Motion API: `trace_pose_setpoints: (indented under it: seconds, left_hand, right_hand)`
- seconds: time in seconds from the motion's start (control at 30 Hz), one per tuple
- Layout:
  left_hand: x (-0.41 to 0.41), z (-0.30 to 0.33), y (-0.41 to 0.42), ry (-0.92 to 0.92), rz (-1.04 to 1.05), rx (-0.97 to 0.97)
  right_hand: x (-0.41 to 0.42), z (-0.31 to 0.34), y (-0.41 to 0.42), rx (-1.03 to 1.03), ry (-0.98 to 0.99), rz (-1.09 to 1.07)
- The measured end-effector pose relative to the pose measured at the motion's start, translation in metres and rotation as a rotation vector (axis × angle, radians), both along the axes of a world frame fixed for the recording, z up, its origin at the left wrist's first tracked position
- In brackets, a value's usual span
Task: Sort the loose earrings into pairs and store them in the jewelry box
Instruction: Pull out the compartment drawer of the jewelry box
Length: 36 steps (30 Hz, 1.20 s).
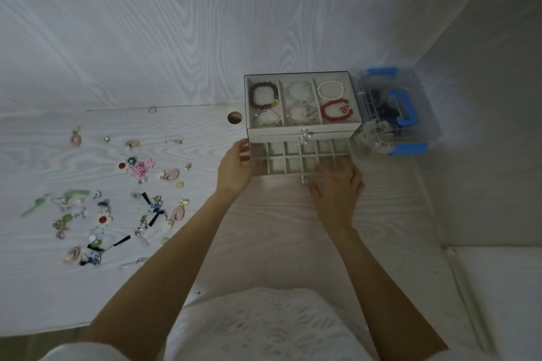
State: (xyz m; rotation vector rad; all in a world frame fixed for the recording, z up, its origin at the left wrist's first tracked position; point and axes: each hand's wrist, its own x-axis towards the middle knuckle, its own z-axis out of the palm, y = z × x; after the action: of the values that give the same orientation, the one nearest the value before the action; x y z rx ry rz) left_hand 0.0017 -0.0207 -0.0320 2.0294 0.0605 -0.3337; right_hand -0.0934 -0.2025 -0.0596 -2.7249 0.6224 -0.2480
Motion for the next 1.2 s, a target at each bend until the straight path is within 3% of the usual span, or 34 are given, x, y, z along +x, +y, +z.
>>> trace_pose_setpoints:
  seconds: [0.13,0.4,1.2]
  left_hand:
    - [-0.023,-0.014,0.001,-0.042,-0.090,0.030]
    - [-0.052,-0.021,0.009,0.102,0.069,-0.100]
    - [-0.063,-0.026,0.008,0.070,0.061,-0.056]
  right_hand:
    - [0.000,-0.008,-0.010,0.203,0.013,0.027]
    - [-0.030,-0.006,-0.006,0.411,-0.059,0.017]
    - [-0.043,-0.004,-0.007,0.387,-0.028,0.057]
